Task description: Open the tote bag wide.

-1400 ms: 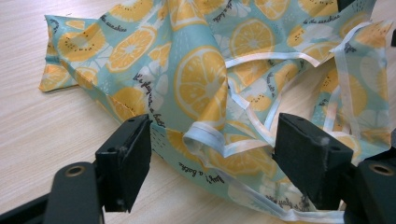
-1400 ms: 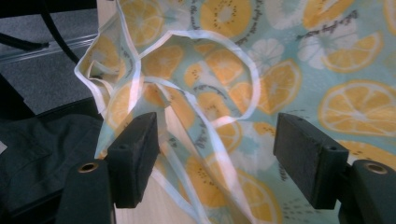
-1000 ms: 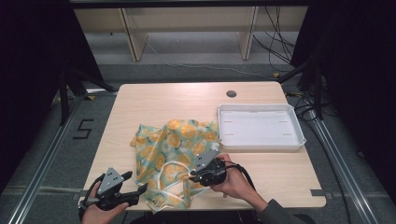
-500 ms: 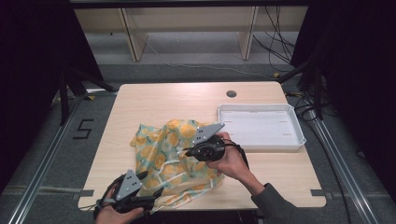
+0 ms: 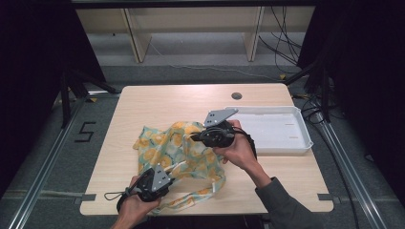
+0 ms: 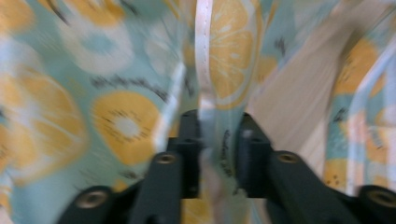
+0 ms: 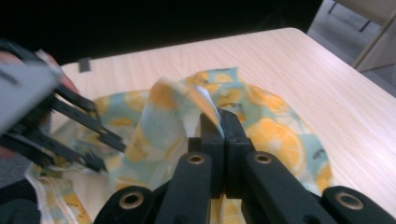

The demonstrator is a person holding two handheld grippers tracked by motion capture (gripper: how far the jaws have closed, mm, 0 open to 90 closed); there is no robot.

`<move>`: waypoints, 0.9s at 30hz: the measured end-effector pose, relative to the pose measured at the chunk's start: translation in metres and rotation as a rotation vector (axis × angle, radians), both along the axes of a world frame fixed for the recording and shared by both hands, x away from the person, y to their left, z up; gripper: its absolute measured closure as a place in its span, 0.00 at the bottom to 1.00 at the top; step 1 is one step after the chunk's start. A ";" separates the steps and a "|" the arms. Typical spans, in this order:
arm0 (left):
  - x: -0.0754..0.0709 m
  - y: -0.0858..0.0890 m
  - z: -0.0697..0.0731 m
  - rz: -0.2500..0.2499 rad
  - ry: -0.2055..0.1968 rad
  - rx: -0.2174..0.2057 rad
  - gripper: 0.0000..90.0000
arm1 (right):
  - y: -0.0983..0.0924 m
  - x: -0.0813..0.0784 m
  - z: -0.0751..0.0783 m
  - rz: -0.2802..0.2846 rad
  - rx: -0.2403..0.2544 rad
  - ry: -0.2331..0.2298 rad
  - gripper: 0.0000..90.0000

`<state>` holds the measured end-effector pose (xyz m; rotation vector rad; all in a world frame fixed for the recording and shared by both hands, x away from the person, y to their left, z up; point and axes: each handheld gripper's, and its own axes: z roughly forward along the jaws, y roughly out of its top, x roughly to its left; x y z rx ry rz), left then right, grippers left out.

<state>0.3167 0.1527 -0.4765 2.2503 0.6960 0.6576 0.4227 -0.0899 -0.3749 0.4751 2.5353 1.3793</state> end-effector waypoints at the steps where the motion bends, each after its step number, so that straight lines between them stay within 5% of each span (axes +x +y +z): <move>1: 0.000 0.003 0.007 -0.009 -0.022 -0.024 0.89 | -0.001 0.002 0.000 -0.004 -0.007 -0.009 1.00; 2: 0.000 0.007 0.016 -0.019 -0.031 -0.026 0.93 | -0.003 0.005 0.000 0.003 -0.014 -0.026 1.00; 4: 0.001 0.012 0.033 -0.004 -0.060 -0.107 0.97 | -0.007 0.008 0.000 -0.022 -0.017 -0.007 1.00; 7: 0.003 0.017 0.053 0.020 -0.098 -0.136 0.97 | -0.012 0.015 -0.001 -0.050 -0.030 -0.026 1.00; 8: 0.012 0.022 0.074 0.010 -0.111 -0.149 0.97 | -0.013 0.018 -0.003 -0.061 -0.034 -0.032 1.00; 11: 0.023 0.026 0.092 0.019 -0.105 -0.168 0.98 | -0.016 0.021 -0.005 -0.079 -0.047 -0.025 1.00; 12: 0.037 0.029 0.105 0.028 -0.100 -0.177 0.98 | -0.018 0.025 -0.008 -0.104 -0.065 -0.026 1.00; 18: 0.076 0.034 0.118 0.088 -0.053 -0.235 0.98 | -0.025 0.036 -0.018 -0.151 -0.107 -0.024 0.97; 20: 0.102 0.035 0.122 0.104 -0.041 -0.237 0.98 | -0.027 0.040 -0.025 -0.211 -0.139 -0.019 0.80; 22: 0.109 0.036 0.123 0.110 -0.028 -0.224 0.98 | -0.029 0.040 -0.024 -0.213 -0.153 -0.024 0.74; 23: 0.116 0.035 0.123 0.128 -0.024 -0.236 0.98 | -0.030 0.036 -0.021 -0.236 -0.166 -0.021 0.63; 27: 0.138 0.032 0.125 0.140 -0.006 -0.216 0.98 | -0.033 0.015 -0.006 -0.269 -0.180 -0.059 0.51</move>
